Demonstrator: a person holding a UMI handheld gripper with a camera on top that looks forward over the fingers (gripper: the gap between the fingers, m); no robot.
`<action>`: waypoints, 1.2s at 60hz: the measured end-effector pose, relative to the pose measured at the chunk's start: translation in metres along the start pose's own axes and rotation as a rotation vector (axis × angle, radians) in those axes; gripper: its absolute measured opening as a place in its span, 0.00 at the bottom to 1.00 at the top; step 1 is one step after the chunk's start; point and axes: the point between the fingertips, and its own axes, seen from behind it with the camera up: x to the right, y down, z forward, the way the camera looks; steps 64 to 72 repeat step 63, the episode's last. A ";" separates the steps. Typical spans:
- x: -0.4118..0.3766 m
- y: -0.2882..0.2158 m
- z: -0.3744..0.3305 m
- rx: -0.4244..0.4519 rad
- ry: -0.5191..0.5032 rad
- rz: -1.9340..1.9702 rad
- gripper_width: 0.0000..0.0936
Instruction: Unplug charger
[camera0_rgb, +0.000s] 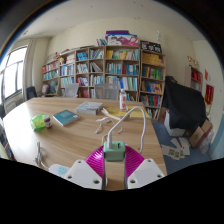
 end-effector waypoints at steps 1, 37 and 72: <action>0.007 0.009 0.000 -0.021 0.009 -0.006 0.26; 0.032 0.193 0.014 -0.524 0.026 -0.035 0.50; 0.004 0.141 -0.107 -0.418 0.182 0.132 0.90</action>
